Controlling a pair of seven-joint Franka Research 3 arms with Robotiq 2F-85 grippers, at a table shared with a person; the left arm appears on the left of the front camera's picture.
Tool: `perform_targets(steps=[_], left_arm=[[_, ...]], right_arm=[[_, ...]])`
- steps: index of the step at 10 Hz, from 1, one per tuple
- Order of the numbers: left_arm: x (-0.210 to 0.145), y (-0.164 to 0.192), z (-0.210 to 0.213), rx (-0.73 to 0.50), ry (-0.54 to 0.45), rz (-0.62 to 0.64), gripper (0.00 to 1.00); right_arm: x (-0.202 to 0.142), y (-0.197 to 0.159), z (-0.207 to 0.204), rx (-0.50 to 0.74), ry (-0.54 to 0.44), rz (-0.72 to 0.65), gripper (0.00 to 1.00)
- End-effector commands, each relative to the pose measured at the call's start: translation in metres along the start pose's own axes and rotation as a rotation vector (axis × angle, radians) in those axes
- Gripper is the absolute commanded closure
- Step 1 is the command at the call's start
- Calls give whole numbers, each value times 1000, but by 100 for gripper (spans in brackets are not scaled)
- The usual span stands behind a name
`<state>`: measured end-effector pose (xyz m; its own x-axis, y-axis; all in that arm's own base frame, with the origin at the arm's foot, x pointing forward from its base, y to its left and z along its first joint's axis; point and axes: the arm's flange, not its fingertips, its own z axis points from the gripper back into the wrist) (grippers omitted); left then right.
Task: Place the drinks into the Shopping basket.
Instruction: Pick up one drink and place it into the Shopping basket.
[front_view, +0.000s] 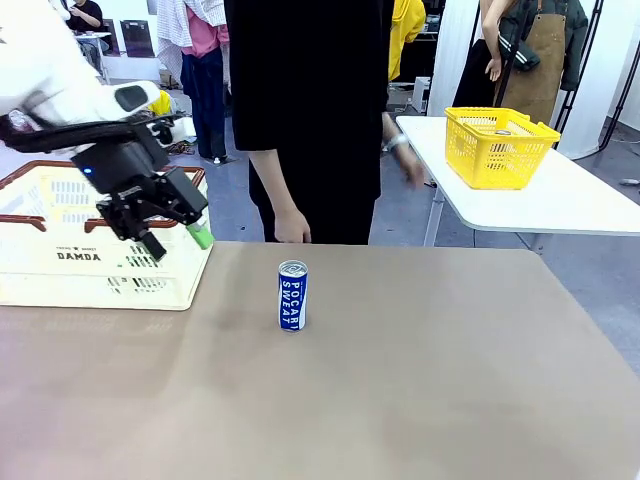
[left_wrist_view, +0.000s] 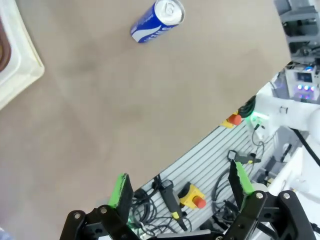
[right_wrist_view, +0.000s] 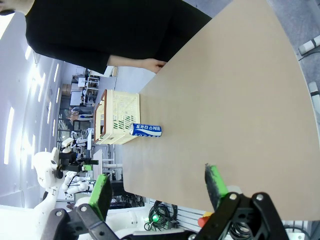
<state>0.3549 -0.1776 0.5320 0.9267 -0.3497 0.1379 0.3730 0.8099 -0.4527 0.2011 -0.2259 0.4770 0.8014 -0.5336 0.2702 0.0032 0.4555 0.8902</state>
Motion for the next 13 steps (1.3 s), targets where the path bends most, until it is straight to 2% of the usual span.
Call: perform_targets(steps=[1, 6, 7, 8, 10, 11, 13], left_arm=[[-17, 1, 8, -5, -25, -1, 0], [-9, 0, 9, -14, -21, -10, 0], [23, -15, -3, 14, 10, 235, 0], [61, -42, -13, 48, 41, 236, 0], [136, -81, -36, 184, 101, 318, 0], [159, -87, -49, 246, 133, 347, 0], [183, -92, -78, 316, 133, 397, 0]], right_arm=[[2, 1, 0, 23, -7, 22, 0], [2, 1, 0, 23, -7, 22, 0], [2, 1, 0, 23, -7, 22, 0], [2, 1, 0, 23, -7, 22, 0], [2, 1, 0, 23, -7, 22, 0], [2, 1, 0, 23, -7, 22, 0], [2, 1, 0, 23, -7, 22, 0]])
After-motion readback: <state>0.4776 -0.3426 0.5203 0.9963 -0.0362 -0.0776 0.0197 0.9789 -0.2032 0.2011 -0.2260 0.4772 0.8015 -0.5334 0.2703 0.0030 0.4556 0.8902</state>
